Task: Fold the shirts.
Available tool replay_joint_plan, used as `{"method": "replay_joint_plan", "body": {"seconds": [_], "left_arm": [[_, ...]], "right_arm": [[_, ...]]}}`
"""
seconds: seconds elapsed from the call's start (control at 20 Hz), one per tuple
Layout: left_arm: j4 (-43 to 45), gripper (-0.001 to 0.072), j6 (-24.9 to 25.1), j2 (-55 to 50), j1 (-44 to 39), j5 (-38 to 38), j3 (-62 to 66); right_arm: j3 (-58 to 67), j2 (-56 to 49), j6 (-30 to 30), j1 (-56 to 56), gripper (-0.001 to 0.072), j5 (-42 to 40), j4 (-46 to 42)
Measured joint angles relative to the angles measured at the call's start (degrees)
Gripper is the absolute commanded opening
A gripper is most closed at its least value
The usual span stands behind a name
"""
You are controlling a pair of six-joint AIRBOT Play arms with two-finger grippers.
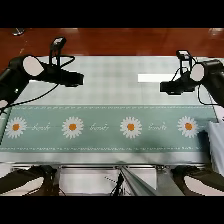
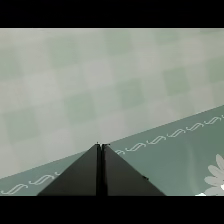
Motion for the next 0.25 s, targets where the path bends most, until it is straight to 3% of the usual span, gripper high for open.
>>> {"method": "replay_joint_plan", "body": {"seconds": [0.25], "left_arm": [[0.48,0.0025,-0.22,-0.28,0.15,0.0,0.0]], "right_arm": [[-0.15,-0.46,0.22,0.04,0.0022,-0.31,-0.42]]}}
